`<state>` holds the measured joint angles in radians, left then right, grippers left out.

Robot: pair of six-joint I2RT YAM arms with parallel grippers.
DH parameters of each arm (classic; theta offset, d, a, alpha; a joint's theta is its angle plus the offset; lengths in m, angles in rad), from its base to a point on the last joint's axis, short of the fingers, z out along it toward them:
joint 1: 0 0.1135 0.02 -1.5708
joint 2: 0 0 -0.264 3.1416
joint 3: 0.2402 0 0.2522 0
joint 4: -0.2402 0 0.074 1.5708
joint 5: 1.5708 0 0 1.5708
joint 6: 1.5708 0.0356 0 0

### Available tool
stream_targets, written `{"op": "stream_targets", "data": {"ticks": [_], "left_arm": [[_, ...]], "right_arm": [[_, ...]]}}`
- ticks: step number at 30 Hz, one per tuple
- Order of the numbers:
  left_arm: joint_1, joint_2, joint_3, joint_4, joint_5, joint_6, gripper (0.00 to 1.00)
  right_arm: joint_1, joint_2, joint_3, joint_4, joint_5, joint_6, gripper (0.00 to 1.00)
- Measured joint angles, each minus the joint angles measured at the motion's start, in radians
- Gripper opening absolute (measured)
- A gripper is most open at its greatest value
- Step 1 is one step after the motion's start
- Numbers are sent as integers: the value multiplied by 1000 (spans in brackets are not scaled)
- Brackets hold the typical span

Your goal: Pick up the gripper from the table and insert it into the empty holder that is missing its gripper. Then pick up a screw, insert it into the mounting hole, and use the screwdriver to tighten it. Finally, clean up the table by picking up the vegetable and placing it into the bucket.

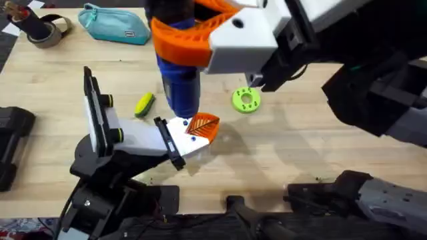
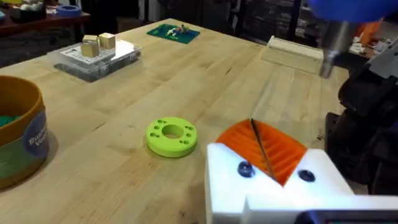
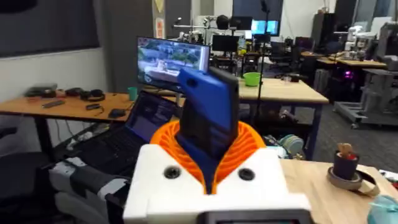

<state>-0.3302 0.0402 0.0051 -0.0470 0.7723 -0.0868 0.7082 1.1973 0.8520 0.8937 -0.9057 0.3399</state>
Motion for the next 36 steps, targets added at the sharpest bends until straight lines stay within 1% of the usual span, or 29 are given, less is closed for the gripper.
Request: {"op": "stream_targets", "data": {"ticks": [5,10,17,20,24,27,36], "left_arm": [[0,0,0,-13,-2,12,11],[0,0,0,-17,2,26,11],[0,0,0,-17,2,27,11],[0,0,0,-17,2,27,11],[0,0,0,-17,2,27,11],[0,0,0,-17,2,27,11],[0,0,0,-17,2,27,11]], "right_arm": [[0,0,0,21,-24,8,31],[-16,0,-29,154,-35,21,33],[-35,4,-76,172,-31,37,31],[-35,30,-76,190,-31,42,31],[-35,96,-76,252,-31,56,33],[-35,125,-76,263,-31,61,33],[-35,140,-77,272,-43,72,31]]}}
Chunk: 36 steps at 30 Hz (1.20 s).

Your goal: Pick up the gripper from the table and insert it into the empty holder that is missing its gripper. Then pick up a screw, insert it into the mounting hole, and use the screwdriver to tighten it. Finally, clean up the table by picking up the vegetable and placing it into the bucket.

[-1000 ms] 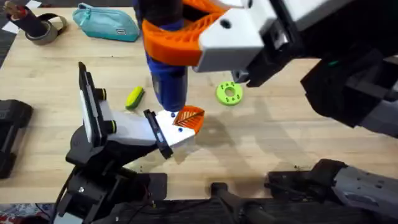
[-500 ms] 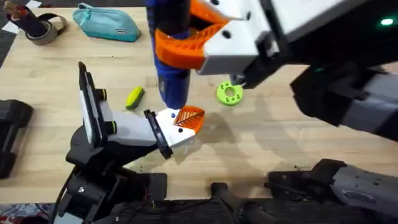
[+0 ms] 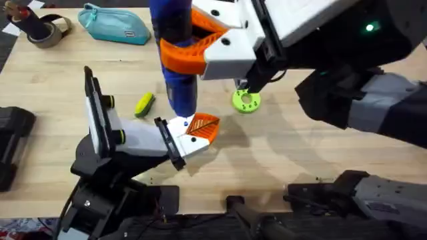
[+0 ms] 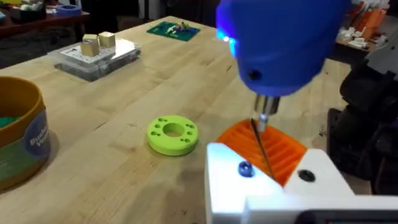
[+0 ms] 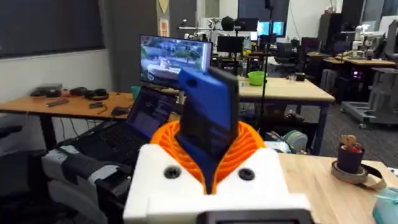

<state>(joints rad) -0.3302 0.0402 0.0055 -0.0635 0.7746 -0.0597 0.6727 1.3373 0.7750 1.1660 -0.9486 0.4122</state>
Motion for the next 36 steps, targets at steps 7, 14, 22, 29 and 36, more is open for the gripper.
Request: {"op": "stream_targets", "data": {"ticks": [7,14,22,29,36], "left_arm": [[0,0,0,0,0,0,11],[0,0,0,0,0,0,11],[0,0,0,0,0,0,11],[0,0,0,0,0,0,11],[0,0,0,0,0,0,11]], "right_arm": [[0,0,0,1,-18,0,31],[0,0,-6,0,-19,0,31],[0,24,-7,1,-19,-1,32],[0,37,-8,0,-19,-13,31],[17,37,-8,1,-21,-43,31]]}}
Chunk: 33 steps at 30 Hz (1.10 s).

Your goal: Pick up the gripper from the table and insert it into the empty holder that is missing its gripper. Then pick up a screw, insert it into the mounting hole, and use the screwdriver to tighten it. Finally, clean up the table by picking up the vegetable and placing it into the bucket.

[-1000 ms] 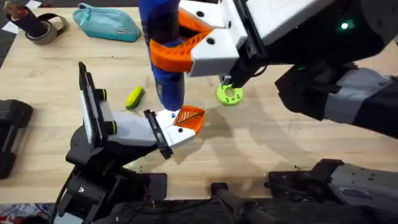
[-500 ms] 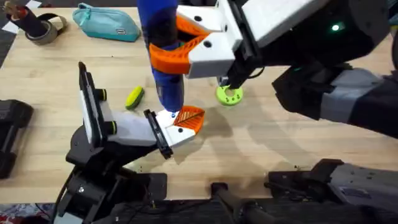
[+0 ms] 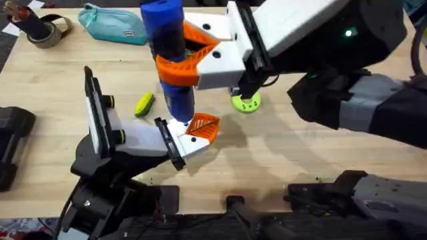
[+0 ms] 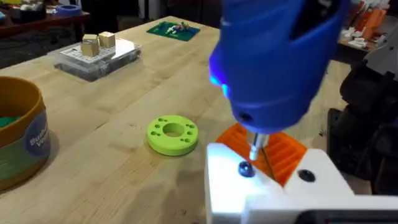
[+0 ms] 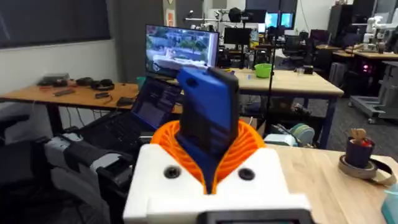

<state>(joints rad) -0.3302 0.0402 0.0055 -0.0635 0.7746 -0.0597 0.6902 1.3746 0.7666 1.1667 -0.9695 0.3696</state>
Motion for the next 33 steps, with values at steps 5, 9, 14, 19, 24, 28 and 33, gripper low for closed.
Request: {"op": "stream_targets", "data": {"ticks": [5,9,14,19,24,28,33], "left_arm": [[0,0,0,0,0,0,11],[0,0,0,0,0,0,11],[0,0,0,0,0,0,11],[0,0,0,0,0,0,11],[0,0,0,0,0,0,11],[0,0,0,0,0,0,11],[0,0,0,0,0,0,11]], "right_arm": [[1,0,0,0,-4,-9,33],[1,0,0,-3,-23,-32,32],[1,0,0,-6,-37,-43,31],[1,0,-1,-7,-43,-49,31],[1,0,-2,-8,-44,-50,32],[1,0,-2,-7,-46,-52,32],[2,0,-2,-7,-46,-55,31]]}}
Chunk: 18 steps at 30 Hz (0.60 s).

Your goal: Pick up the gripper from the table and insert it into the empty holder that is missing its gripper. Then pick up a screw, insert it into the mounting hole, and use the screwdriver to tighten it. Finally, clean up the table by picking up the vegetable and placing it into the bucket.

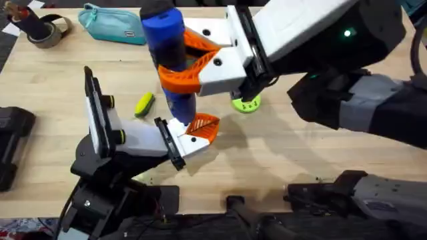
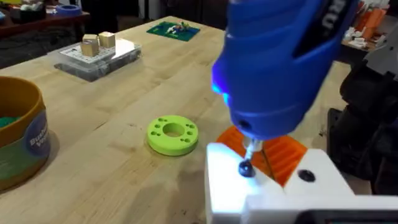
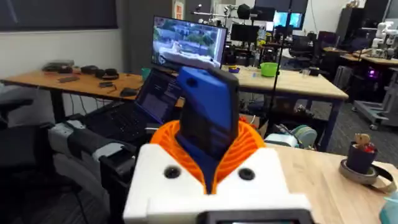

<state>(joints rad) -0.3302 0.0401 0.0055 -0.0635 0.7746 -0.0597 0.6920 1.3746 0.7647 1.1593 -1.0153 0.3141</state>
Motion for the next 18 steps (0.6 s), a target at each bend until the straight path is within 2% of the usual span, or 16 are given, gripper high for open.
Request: {"op": "stream_targets", "data": {"ticks": [18], "left_arm": [[0,0,0,0,0,0,11]], "right_arm": [[8,1,0,0,0,-24,31]]}}
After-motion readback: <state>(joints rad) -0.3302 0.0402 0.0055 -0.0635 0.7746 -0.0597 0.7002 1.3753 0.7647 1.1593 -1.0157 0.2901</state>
